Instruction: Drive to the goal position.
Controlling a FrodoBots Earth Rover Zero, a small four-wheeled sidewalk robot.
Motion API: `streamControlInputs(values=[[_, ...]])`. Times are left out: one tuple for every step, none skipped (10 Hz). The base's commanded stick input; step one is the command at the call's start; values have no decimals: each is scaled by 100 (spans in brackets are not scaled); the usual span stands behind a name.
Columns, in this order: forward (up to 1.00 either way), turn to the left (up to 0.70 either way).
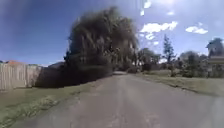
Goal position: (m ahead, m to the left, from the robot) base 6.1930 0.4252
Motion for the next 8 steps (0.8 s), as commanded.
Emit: streamControlInputs(values=[[100, 0], [100, 0], [100, 0], [100, 0], [100, 0], [100, 0], [100, 0], [100, -6]])
